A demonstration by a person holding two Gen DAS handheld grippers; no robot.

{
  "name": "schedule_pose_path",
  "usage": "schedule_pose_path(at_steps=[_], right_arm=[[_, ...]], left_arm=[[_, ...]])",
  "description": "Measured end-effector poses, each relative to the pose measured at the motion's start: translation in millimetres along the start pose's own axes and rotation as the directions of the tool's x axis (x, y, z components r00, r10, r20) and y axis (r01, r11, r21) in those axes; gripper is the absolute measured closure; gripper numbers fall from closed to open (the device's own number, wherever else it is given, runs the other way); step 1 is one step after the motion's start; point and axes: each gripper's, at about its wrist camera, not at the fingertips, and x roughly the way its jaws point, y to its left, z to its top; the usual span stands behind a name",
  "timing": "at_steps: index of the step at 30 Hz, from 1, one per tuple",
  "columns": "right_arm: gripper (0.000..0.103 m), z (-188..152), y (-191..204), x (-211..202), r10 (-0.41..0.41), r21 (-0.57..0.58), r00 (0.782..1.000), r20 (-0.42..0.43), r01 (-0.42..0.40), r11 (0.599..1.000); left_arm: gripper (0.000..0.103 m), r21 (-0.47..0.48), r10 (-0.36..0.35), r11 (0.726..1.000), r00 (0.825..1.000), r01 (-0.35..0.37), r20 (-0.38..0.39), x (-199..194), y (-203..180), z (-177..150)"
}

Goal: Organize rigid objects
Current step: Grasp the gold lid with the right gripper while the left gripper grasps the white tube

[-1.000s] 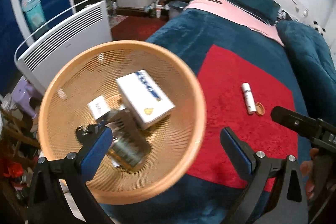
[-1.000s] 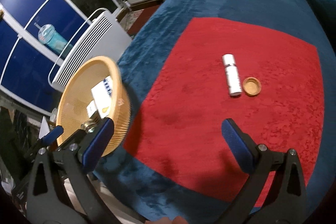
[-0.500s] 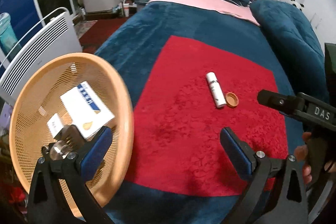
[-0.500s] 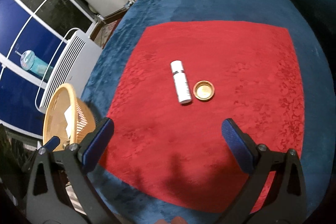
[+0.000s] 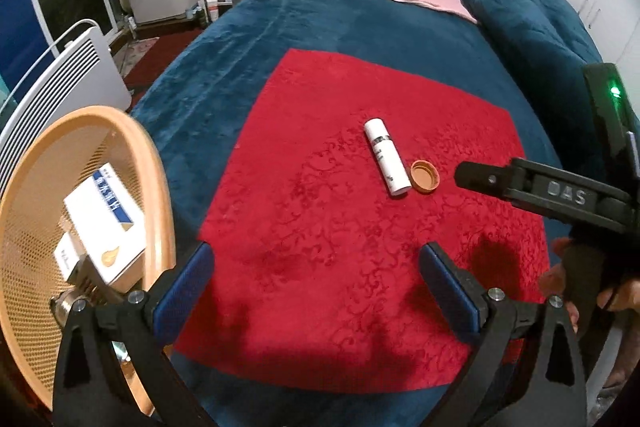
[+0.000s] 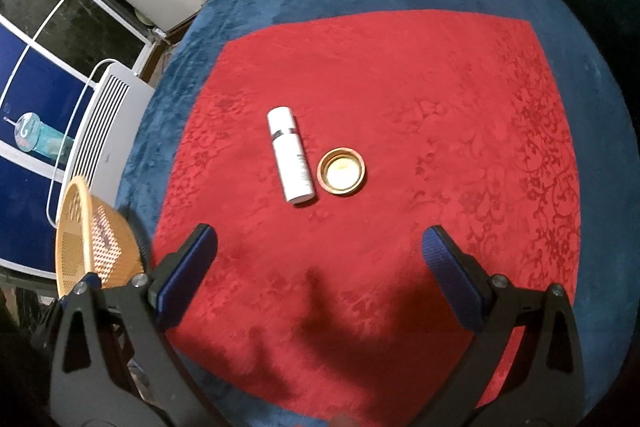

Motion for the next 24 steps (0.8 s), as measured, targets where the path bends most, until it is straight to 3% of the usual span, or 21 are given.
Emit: schedule_pose_path(at_steps=[6, 10, 19, 24], right_arm=[[0.001, 19, -14, 32, -0.036, 0.042, 0.999, -0.034, 0.037, 0.998], [0.020, 32, -18, 62, -0.074, 0.047, 0.994, -0.087, 0.078, 0.996], [0.022, 34, -2, 82, -0.081, 0.005, 0.991, -0.103, 0.082, 0.997], [0.035, 36, 0, 83, -0.085, -0.014, 0.992, -0.090, 0.084, 0.996]], left_arm=[[0.001, 0.019, -0.012, 1.000, 1.000, 0.013, -0.022, 18, -10, 8], [0.001, 0.023, -0.019, 1.000, 0.999, 0.020, -0.034, 25, -11, 9], [0.001, 0.039, -0.010, 0.999, 0.999, 0.012, -0.048, 37, -12, 12], [0.001, 0.048, -0.022, 0.999, 0.998, 0.024, -0.051, 41, -17, 15]])
